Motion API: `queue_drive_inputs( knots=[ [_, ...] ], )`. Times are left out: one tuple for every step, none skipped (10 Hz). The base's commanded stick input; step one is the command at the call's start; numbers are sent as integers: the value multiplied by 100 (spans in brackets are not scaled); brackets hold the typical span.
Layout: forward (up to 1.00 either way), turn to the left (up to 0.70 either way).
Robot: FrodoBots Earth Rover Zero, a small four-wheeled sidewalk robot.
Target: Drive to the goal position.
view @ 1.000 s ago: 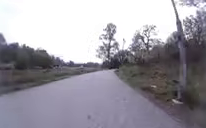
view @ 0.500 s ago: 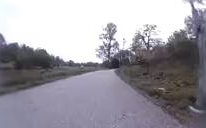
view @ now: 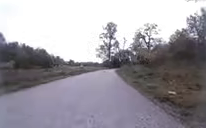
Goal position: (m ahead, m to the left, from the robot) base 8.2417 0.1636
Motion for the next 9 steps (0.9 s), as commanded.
queue_drive_inputs(
  knots=[
    [100,0],
    [100,0],
    [100,0],
    [100,0],
    [100,0],
    [100,0],
    [100,0],
    [100,0],
    [100,0]
  ],
)
